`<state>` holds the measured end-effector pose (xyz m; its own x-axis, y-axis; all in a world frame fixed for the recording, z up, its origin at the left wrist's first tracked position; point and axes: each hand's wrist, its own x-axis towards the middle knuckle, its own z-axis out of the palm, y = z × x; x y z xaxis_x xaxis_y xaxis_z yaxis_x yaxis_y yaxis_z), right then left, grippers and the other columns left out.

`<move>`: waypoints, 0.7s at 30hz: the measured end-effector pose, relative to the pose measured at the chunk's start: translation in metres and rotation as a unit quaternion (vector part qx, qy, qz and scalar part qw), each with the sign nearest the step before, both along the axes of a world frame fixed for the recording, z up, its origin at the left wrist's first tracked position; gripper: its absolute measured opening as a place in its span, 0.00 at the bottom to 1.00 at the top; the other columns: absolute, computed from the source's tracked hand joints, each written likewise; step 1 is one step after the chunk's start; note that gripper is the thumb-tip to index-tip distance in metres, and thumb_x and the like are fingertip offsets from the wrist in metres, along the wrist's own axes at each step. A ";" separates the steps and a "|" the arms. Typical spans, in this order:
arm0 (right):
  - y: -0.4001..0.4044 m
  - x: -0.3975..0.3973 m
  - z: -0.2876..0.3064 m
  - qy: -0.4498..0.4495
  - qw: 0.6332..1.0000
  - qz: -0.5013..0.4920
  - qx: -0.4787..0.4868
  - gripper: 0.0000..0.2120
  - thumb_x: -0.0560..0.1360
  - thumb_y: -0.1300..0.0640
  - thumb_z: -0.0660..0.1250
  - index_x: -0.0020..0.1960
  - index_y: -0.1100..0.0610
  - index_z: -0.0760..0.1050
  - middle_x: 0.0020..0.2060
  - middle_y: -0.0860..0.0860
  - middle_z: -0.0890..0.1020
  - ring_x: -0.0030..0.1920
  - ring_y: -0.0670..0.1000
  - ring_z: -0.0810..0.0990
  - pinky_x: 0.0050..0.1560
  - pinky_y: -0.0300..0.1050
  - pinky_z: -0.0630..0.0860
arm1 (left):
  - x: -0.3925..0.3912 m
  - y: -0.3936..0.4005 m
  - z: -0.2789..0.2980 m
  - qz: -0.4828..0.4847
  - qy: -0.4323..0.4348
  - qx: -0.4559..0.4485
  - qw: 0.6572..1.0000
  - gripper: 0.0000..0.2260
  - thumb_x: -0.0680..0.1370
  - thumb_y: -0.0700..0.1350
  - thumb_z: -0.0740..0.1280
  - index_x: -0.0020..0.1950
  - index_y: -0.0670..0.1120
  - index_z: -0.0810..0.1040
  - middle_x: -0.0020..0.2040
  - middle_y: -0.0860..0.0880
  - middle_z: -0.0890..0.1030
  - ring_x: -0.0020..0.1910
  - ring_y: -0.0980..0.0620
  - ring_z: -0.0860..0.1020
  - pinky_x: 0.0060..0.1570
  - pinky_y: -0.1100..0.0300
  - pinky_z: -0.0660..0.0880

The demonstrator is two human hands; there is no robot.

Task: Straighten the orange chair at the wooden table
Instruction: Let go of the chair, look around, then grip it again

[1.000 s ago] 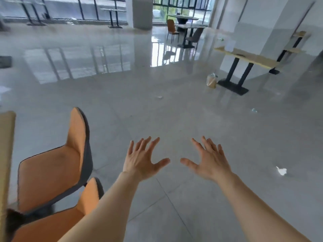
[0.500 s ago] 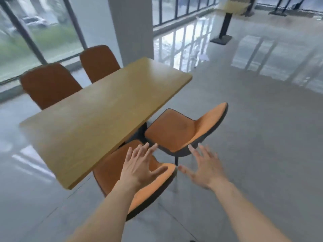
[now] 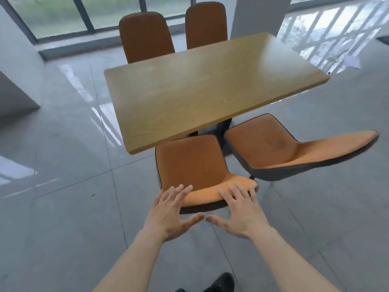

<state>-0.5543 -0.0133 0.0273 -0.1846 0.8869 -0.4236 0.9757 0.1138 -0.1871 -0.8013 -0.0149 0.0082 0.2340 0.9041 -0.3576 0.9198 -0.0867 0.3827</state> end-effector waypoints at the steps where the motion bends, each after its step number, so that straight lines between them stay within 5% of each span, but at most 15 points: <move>1: -0.003 0.001 -0.005 -0.008 1.000 0.006 0.012 0.50 0.68 0.15 0.44 0.81 0.42 0.54 0.82 0.51 0.57 0.83 0.55 0.45 0.81 0.63 0.39 | 0.002 -0.006 -0.005 -0.002 -0.002 -0.016 1.000 0.43 0.70 0.83 0.48 0.81 0.66 0.49 0.83 0.58 0.56 0.81 0.51 0.53 0.79 0.48 0.46; 6: -0.002 0.005 -0.018 -0.010 0.998 0.013 0.056 0.41 0.74 0.21 0.43 0.80 0.42 0.56 0.80 0.51 0.60 0.82 0.56 0.48 0.82 0.62 0.39 | 0.019 -0.014 -0.021 0.057 -0.012 0.032 0.998 0.27 0.80 0.70 0.52 0.78 0.65 0.56 0.79 0.57 0.64 0.77 0.51 0.59 0.77 0.51 0.52; 10: 0.015 0.016 -0.022 0.002 0.999 0.033 0.041 0.43 0.72 0.24 0.33 0.81 0.40 0.55 0.83 0.51 0.58 0.83 0.56 0.46 0.82 0.61 0.40 | 0.029 -0.013 -0.027 0.082 0.015 0.045 0.996 0.27 0.81 0.69 0.51 0.80 0.63 0.57 0.79 0.57 0.65 0.77 0.51 0.59 0.77 0.52 0.52; 21: 0.042 0.087 -0.029 -0.002 0.991 0.135 0.025 0.42 0.71 0.22 0.33 0.78 0.38 0.58 0.79 0.49 0.64 0.81 0.57 0.53 0.81 0.61 0.46 | 0.096 -0.028 -0.019 0.137 0.028 0.015 0.990 0.25 0.81 0.68 0.52 0.77 0.64 0.58 0.74 0.60 0.67 0.73 0.52 0.63 0.77 0.52 0.57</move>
<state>-0.4671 0.0289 -0.0018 -0.4168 0.8250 -0.3817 0.9090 0.3801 -0.1711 -0.7051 -0.0430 -0.0107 -0.0422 0.9412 -0.3352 0.9302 0.1594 0.3305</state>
